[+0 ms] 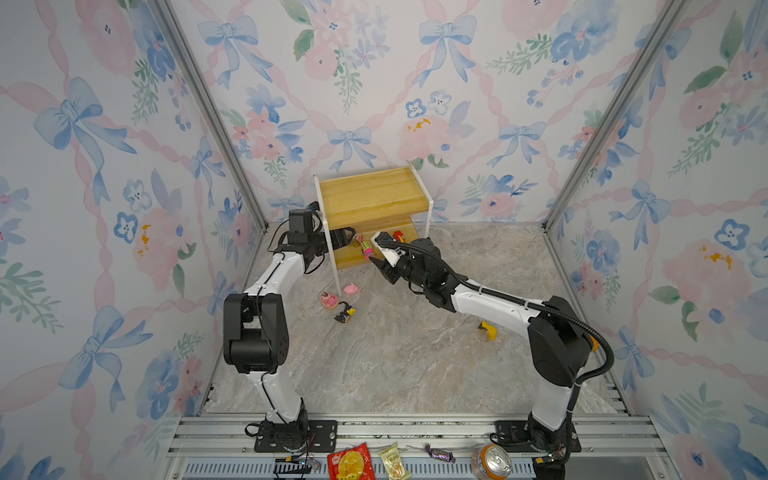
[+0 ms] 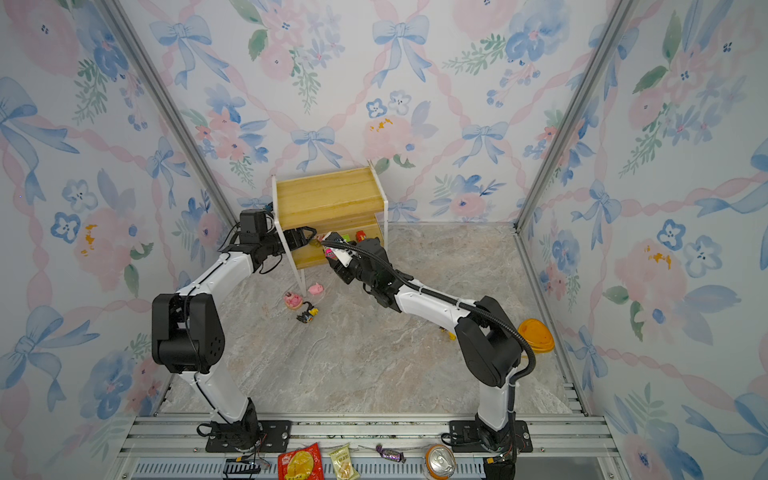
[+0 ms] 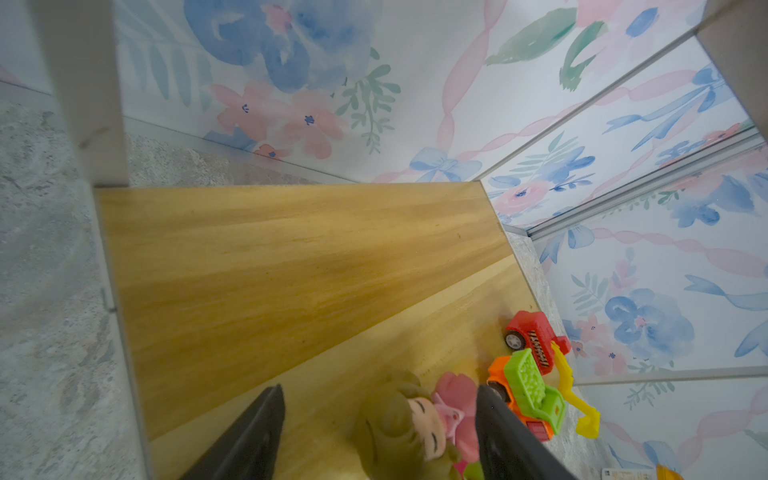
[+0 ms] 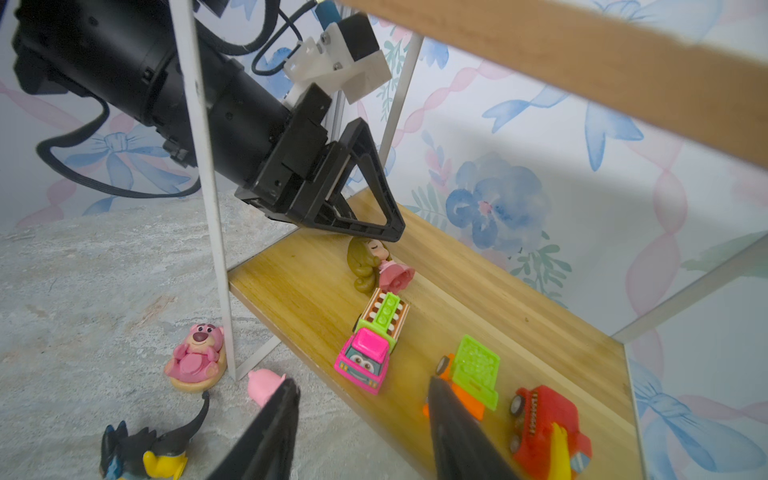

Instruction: Place and organize the plastic toys onto the shelf

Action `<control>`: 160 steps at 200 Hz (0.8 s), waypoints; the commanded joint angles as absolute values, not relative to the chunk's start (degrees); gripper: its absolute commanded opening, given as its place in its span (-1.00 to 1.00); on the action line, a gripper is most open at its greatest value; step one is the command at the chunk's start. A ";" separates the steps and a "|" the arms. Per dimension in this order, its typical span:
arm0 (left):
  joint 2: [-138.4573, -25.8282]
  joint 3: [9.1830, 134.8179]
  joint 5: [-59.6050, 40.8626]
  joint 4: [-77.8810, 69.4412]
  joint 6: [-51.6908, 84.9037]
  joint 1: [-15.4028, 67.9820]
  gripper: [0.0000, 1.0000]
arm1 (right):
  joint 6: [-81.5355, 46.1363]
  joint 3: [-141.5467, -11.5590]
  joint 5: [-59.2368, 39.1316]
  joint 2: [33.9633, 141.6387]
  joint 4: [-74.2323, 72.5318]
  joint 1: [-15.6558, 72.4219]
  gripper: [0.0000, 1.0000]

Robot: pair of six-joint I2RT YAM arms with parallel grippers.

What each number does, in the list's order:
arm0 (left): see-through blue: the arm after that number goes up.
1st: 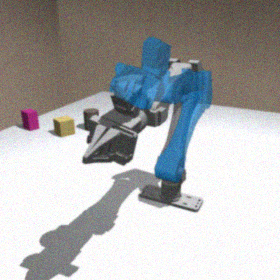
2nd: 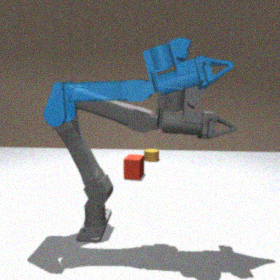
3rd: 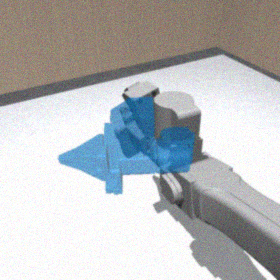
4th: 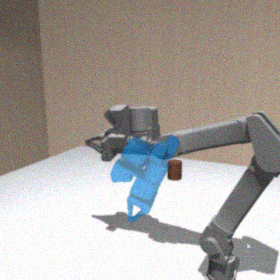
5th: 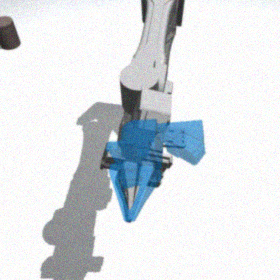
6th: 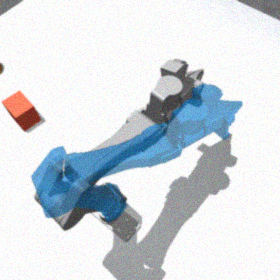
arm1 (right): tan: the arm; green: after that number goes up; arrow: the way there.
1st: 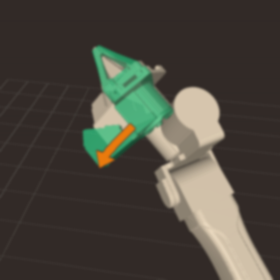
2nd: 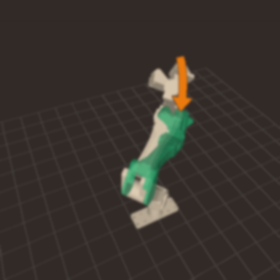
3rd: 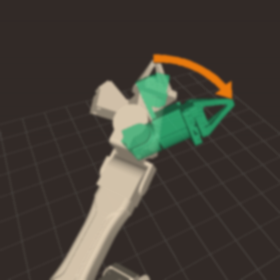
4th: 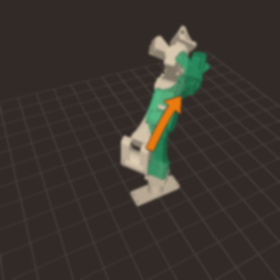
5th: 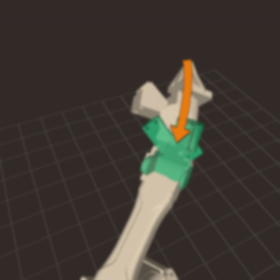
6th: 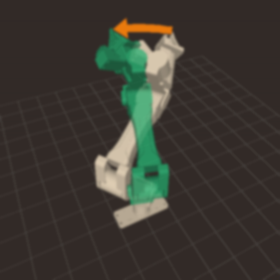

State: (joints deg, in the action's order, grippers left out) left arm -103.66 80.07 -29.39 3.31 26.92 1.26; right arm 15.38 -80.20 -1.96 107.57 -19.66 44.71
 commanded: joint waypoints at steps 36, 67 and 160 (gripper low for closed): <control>-104.79 81.74 -31.09 4.90 19.69 2.44 0.49 | 12.84 -81.52 -2.03 108.81 -22.06 43.79 0.10; -105.04 81.64 -30.98 4.86 16.98 3.05 0.50 | 12.33 -81.68 -1.39 109.00 -22.32 43.68 0.12; -107.72 83.40 -28.24 4.93 14.83 5.00 0.56 | 11.60 -78.25 -0.54 106.61 -23.77 43.09 0.14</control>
